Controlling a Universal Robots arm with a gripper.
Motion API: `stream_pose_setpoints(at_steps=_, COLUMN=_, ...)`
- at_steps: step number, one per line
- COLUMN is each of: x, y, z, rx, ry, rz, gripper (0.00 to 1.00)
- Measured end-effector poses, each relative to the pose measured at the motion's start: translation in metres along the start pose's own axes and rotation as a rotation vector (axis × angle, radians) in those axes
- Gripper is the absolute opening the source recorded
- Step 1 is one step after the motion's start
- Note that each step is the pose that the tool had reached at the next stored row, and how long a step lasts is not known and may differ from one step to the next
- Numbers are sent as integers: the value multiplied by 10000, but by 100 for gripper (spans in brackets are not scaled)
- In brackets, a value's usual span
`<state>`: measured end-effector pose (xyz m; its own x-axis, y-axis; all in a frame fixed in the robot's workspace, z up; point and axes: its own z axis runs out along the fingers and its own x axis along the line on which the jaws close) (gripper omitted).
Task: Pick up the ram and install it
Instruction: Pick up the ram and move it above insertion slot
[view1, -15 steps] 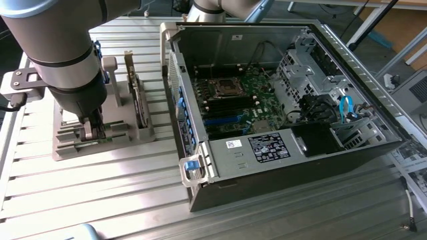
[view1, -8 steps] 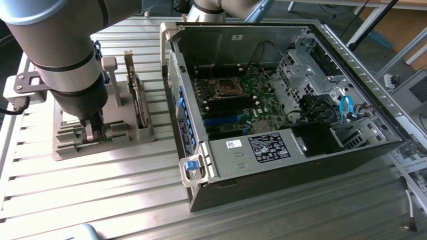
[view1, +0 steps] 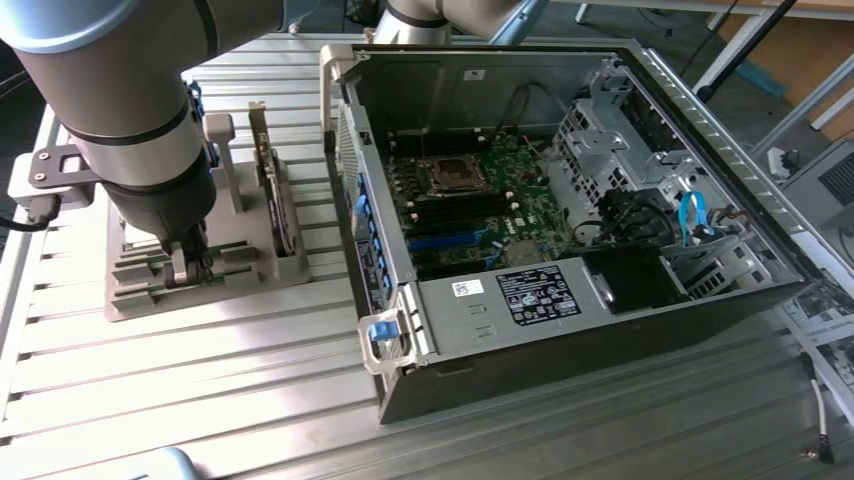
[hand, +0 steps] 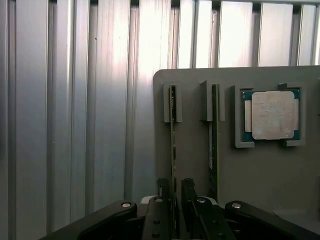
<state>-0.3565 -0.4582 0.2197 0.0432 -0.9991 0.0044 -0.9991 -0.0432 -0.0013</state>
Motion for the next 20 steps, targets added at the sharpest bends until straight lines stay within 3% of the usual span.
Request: stream_pose_setpoints(at_steps=20, x=0, y=0, z=88, rx=-1, ry=1, rz=0, gripper=24)
